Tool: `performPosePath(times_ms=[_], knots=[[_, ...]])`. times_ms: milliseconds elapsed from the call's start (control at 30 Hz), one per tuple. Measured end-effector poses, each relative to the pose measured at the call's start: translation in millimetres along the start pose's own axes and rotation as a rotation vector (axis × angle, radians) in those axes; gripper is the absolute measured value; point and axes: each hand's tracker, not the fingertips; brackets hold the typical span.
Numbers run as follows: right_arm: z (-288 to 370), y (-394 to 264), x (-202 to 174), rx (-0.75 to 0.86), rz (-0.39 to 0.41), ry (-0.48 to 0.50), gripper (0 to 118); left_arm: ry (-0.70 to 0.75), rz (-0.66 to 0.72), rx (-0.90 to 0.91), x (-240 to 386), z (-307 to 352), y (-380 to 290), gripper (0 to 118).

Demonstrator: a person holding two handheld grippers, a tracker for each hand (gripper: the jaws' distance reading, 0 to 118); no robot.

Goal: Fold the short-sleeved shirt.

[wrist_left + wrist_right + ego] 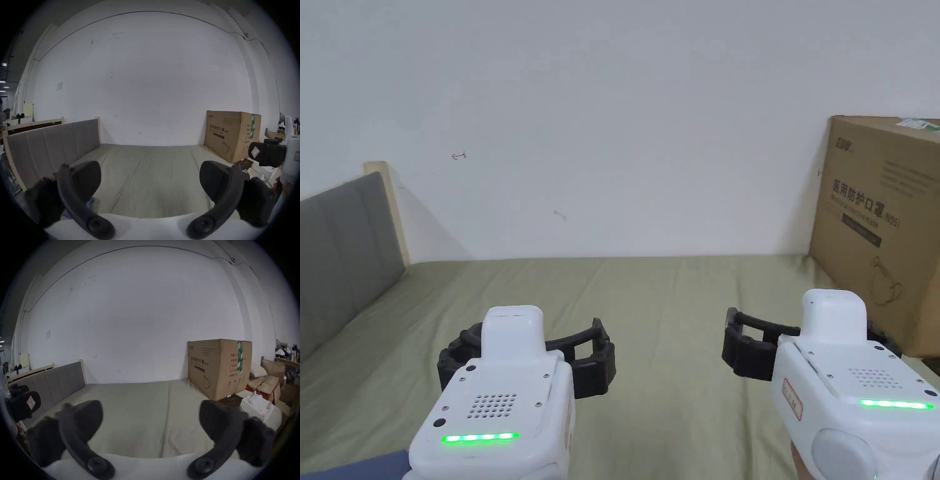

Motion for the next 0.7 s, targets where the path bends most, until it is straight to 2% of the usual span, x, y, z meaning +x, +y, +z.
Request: performPosePath(times_ms=[300,700], knots=[[9,3,-6,0.036,0.022,0.028,118,-0.044,0.020,-0.005,-7,-9,5,118],[6,0,-12,0.004,0.031,0.047,118,-0.093,0.043,-0.051,-8,-25,-5,118]])
